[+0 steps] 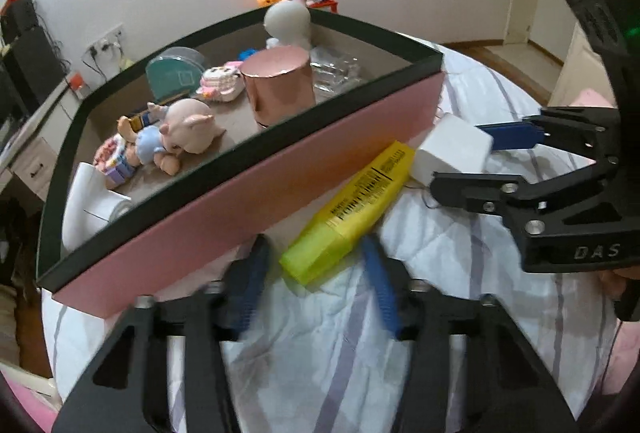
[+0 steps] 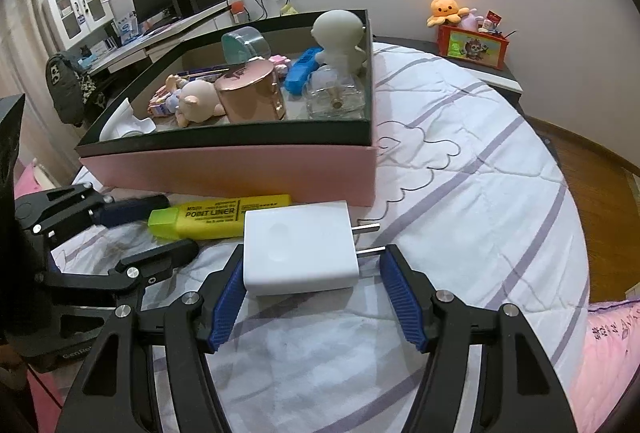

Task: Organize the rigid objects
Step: 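Grasp the white charger with the right gripper while the left grasps the yellow highlighter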

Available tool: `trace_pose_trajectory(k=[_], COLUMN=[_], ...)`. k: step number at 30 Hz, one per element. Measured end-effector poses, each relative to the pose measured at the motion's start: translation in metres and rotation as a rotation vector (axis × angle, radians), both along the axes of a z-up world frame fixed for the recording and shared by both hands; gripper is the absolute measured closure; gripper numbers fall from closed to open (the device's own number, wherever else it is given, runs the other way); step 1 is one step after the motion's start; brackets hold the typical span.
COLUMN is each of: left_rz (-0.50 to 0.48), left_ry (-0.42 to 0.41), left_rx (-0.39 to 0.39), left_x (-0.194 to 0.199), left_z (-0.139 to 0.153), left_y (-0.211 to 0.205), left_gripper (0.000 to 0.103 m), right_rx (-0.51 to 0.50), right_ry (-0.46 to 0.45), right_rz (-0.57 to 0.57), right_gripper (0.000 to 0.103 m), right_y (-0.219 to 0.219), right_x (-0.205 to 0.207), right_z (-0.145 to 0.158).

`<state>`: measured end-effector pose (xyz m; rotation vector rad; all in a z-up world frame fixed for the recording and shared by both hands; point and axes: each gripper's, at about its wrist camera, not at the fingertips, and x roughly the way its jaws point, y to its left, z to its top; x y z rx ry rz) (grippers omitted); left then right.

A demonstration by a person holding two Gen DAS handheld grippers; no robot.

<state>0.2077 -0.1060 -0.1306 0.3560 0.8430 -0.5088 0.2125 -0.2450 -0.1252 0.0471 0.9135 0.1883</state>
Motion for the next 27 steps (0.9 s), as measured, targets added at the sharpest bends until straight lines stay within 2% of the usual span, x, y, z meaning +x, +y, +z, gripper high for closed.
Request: trace_pose_trajectory(k=[1,3,5,7,10,18,19,21,23,24,27], left_rz=[0.001,-0.019,-0.056,-0.088,-0.13,-0.187,-0.186,-0.144,-0.138,-0.137,-0.122], left_ry=[-0.006,0.003,0.024,0.027,0.049,0.063,0.062,0.045,0.051,0.051,0.066], left_rx=[0.0,-0.021,-0.03,-0.024,-0.044,-0.05,-0.051,-0.047,-0.052,-0.049,-0.075], left_x=[0.001,0.002,0.001,0.0,-0.003,-0.013,-0.013,-0.01,-0.008,-0.008,-0.01], left_z=[0.0,0.0,-0.002,-0.004,-0.003,-0.002,-0.002,-0.003,-0.004,-0.004,-0.003], left_y=[-0.001,-0.003,-0.008,-0.015,-0.018,-0.026,-0.027,-0.029,-0.03,-0.031,-0.03], left_gripper=[0.03,0.03,0.037,0.051,0.065,0.066,0.065,0.057,0.056,0.058,0.074], right_rx=[-0.001,-0.007,-0.017,-0.028,-0.055,-0.065,-0.052,-0.051,-0.045,-0.037,-0.038], right_ry=[0.001,0.001,0.001,-0.002,-0.007,-0.007,-0.007,-0.008,-0.009,-0.008,-0.008], right_rz=[-0.004,-0.01,-0.014,-0.017,-0.025,0.009,0.019,0.039,0.038,0.038,0.034], right_gripper=[0.036,0.036,0.036,0.036,0.036,0.036,0.037,0.037,0.036,0.036,0.036], right_y=[-0.002,-0.004,-0.005,-0.006,-0.008,-0.006,-0.005,-0.002,0.0,0.0,0.001], right_x=[0.0,0.001,0.003,0.004,0.007,0.012,0.012,0.01,0.009,0.009,0.006], right_z=[0.0,-0.001,-0.003,-0.003,-0.003,-0.005,-0.005,-0.005,-0.005,-0.005,-0.005])
